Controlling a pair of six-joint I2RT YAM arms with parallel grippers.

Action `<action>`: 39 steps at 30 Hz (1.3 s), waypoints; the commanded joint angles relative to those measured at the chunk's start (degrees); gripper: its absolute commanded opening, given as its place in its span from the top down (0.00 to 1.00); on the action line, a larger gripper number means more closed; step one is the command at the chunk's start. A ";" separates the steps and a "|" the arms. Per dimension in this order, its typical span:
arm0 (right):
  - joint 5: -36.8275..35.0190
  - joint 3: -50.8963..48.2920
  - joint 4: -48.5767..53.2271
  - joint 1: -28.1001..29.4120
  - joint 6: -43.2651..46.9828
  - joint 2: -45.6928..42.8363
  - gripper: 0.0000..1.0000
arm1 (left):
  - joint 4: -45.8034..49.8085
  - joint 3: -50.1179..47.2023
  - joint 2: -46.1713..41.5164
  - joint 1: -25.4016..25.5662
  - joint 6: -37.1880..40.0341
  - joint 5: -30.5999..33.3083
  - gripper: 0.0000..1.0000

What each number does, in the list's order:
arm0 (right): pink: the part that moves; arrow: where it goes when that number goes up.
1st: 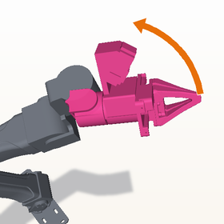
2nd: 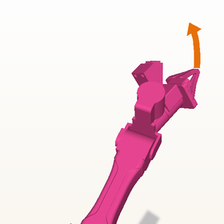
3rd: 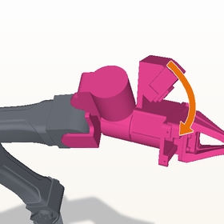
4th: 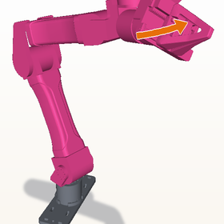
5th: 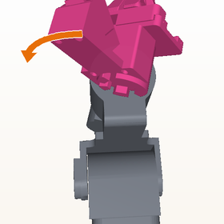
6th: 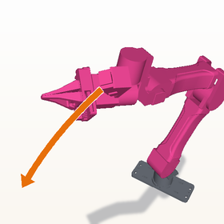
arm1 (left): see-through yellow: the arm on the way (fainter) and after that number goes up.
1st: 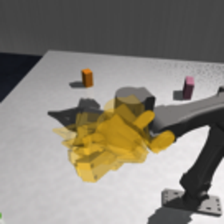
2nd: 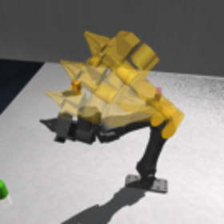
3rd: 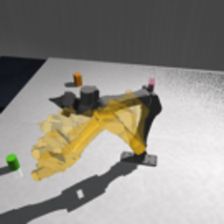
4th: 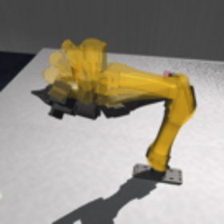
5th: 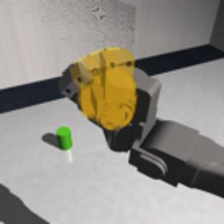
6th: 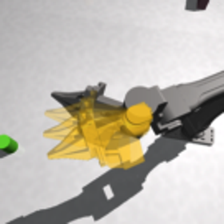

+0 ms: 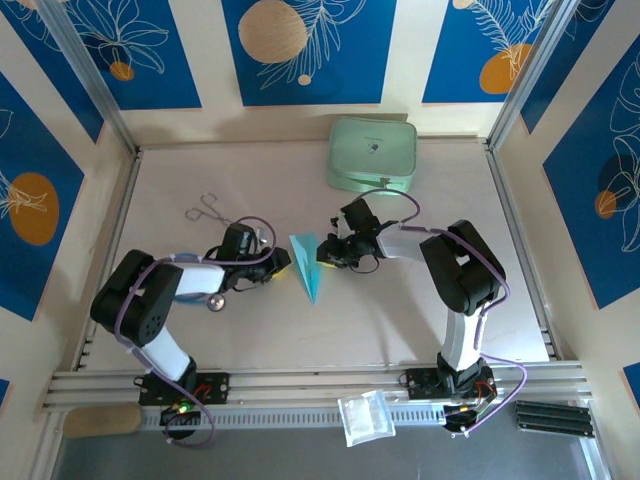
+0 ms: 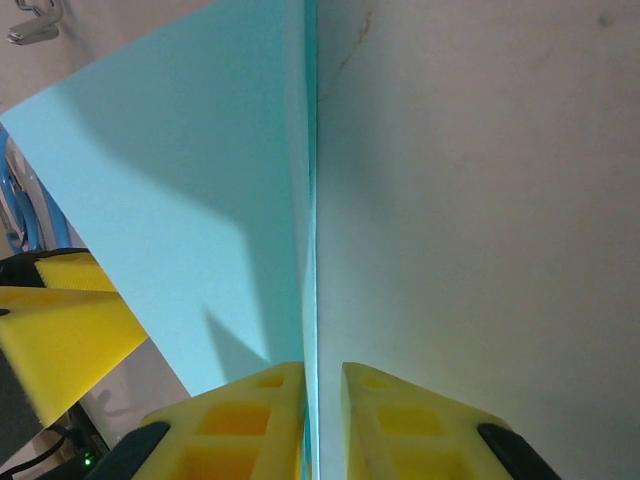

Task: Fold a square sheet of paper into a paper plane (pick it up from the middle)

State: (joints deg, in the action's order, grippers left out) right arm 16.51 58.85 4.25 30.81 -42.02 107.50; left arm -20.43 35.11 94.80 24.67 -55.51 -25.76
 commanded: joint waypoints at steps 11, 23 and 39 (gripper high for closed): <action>-0.69 -2.07 1.18 -1.25 -0.70 0.94 0.83 | -1.22 4.06 4.20 1.43 -0.50 -4.32 0.67; -0.43 -2.16 1.10 -1.32 -0.78 1.22 0.84 | -4.68 5.37 6.77 2.37 -1.36 -6.44 0.66; -0.52 -2.25 1.28 -1.63 -0.98 1.44 0.85 | -4.53 0.89 -1.55 2.40 0.15 0.69 0.62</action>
State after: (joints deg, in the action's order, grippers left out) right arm 15.46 57.30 4.49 29.43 -42.46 108.18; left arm -24.84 36.73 94.78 26.65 -56.55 -26.65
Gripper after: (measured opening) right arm 0.146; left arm 0.373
